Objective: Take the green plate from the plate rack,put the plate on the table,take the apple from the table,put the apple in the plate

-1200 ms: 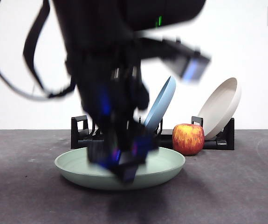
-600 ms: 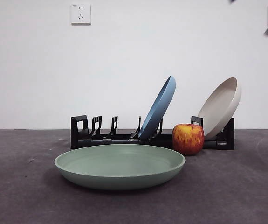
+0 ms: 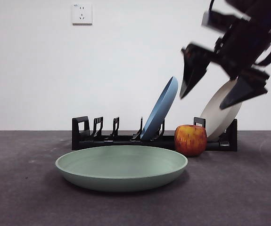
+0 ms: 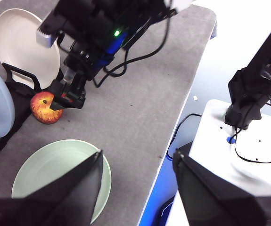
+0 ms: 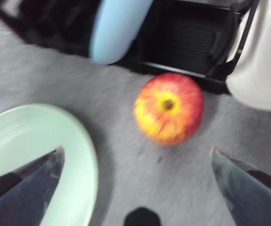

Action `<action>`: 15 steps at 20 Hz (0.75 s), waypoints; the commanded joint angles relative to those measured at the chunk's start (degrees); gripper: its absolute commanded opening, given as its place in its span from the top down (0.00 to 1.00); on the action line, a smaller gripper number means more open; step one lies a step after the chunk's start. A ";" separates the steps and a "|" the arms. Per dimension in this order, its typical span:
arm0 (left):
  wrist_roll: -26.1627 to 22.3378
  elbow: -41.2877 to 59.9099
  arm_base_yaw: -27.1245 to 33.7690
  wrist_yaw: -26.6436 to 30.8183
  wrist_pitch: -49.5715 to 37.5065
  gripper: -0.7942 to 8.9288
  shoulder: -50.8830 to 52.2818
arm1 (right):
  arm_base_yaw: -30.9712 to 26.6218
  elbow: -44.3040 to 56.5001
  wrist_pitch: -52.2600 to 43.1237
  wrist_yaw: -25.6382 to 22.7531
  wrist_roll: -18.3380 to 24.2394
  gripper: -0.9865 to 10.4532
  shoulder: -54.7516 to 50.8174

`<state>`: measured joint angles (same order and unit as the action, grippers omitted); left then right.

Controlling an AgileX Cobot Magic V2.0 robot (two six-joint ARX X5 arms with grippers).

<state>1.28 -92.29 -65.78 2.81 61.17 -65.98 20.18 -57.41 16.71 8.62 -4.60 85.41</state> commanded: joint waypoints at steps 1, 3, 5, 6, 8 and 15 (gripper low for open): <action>1.95 -0.07 -0.13 0.04 0.94 0.66 1.01 | 0.37 -0.11 -3.23 -2.47 -1.27 0.35 3.65; 2.03 -0.07 -0.13 0.07 1.92 0.66 1.42 | 0.50 -0.11 -5.22 -2.89 -2.32 0.32 6.14; 2.19 -0.07 -0.13 0.07 2.34 0.66 1.42 | 0.50 -0.11 -7.67 -2.99 -2.49 0.32 8.20; 2.19 -0.07 -0.13 0.07 2.40 0.66 1.42 | 0.52 -0.11 -8.83 -2.99 -2.60 0.32 8.94; 2.19 -0.07 -0.13 0.04 2.38 0.66 1.42 | 0.52 -0.11 -10.95 -3.08 -3.34 0.32 10.40; 2.21 -0.07 -0.13 0.04 2.34 0.66 1.42 | 0.59 -0.11 -16.55 -4.66 -3.52 0.32 16.31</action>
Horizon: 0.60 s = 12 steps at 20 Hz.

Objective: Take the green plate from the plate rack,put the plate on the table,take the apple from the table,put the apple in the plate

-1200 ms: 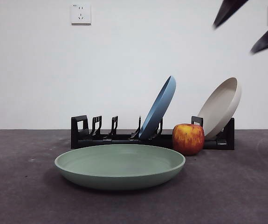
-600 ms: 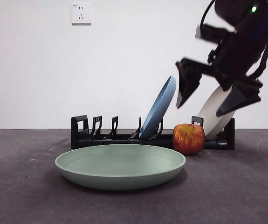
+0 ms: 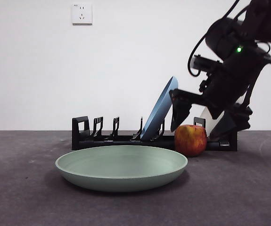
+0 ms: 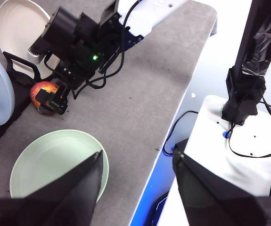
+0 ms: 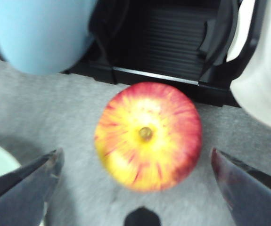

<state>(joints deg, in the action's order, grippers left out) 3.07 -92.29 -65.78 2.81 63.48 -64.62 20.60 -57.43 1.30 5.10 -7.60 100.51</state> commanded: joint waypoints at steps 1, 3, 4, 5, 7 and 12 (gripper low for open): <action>0.42 -0.07 -0.13 0.04 0.04 0.66 0.07 | 0.20 -0.09 -1.92 -1.97 -0.52 0.32 1.75; 0.42 -0.07 -0.13 0.04 0.04 0.66 0.07 | 0.20 -0.09 -3.23 -2.51 -0.55 0.34 2.05; 0.42 -0.07 -0.13 0.07 0.04 0.66 0.07 | 0.20 -0.09 -3.67 -2.51 -0.57 0.34 2.05; 0.39 -0.07 -0.13 0.07 0.00 0.66 0.07 | 0.20 -0.09 -3.89 -2.56 -1.09 0.36 2.05; 0.39 -0.07 -0.13 0.04 0.00 0.66 0.07 | 0.09 -0.09 -3.96 -2.51 -1.57 0.45 2.54; 0.48 -0.07 -0.13 0.04 0.02 0.66 0.07 | 0.09 -0.09 -4.79 -2.73 -2.08 0.54 4.50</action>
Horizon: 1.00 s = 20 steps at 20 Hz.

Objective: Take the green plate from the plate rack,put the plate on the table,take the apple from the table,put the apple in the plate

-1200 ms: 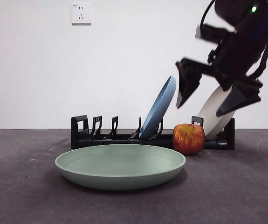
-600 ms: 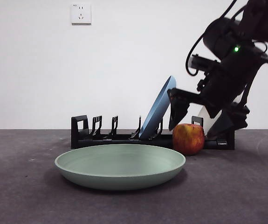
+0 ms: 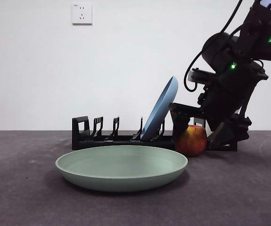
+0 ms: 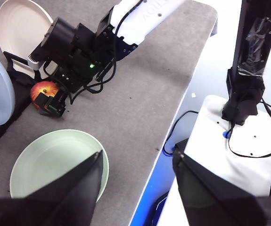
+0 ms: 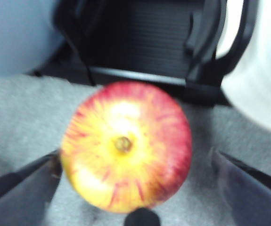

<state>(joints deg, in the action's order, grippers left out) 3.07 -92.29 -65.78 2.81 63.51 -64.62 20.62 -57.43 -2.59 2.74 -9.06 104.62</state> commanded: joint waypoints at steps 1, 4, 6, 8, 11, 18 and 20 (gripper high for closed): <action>0.81 -0.07 -0.13 0.04 0.02 0.66 0.07 | 0.07 -0.09 -1.68 -0.39 -0.70 0.54 0.39; 1.44 -0.07 -0.13 0.07 0.04 0.66 0.07 | 0.07 -0.09 -1.68 -1.62 -1.60 0.68 0.39; 1.44 -0.07 -0.13 0.09 0.04 0.66 0.07 | 0.09 -0.09 -1.62 -1.55 -1.57 0.87 0.37; 1.42 -0.07 -0.13 0.09 0.17 0.66 0.07 | 0.15 -0.09 -1.01 -1.22 -1.55 0.92 0.00; 1.40 -0.07 -0.11 1.92 1.92 0.66 0.07 | 1.53 -0.09 2.49 -1.46 -0.15 0.92 -3.96; 1.22 -0.07 -0.11 5.11 4.42 0.66 0.04 | 13.99 -0.07 13.03 -1.42 2.54 0.92 -16.98; 1.25 -0.07 -0.11 5.05 5.62 0.66 0.04 | 18.47 -0.07 11.96 -1.55 2.54 0.92 -15.12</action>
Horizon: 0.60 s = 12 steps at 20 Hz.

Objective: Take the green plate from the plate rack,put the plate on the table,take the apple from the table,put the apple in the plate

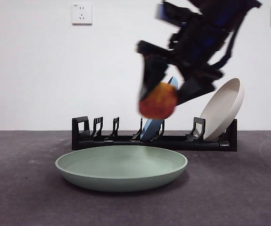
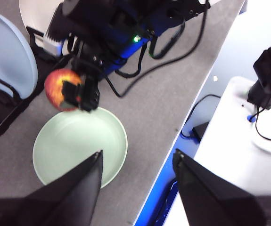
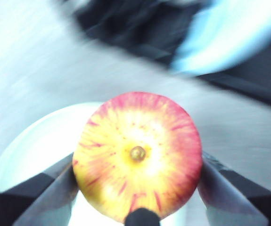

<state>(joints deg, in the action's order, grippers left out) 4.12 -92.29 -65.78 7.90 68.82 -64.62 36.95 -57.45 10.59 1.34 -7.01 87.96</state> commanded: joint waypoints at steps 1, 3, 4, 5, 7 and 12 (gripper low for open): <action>0.20 -0.07 -0.11 -0.04 0.57 0.66 0.04 | 3.87 -0.04 -2.19 -0.20 0.48 0.92 3.04; 0.20 -0.07 -0.11 -0.04 0.96 0.66 0.04 | 5.55 -0.04 -2.97 -0.26 0.48 0.92 5.75; 0.20 -0.07 -0.11 -0.04 1.20 0.66 0.04 | 6.01 -0.04 -3.08 -0.28 0.48 0.92 7.04; 0.20 -0.07 -0.11 -0.02 1.33 0.66 0.04 | 6.32 -0.04 -3.19 -0.37 0.72 0.92 8.15; 0.20 -0.07 -0.11 -0.02 1.36 0.66 0.04 | 6.43 -0.04 -3.45 -0.37 1.51 0.92 10.01; 0.22 -0.07 -0.11 -0.02 1.38 0.66 0.04 | 6.64 -0.04 -3.37 -0.22 1.55 0.92 11.61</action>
<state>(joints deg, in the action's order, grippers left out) 4.14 -92.29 -65.78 7.92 70.26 -64.62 43.42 -57.45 7.88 1.08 -5.98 98.98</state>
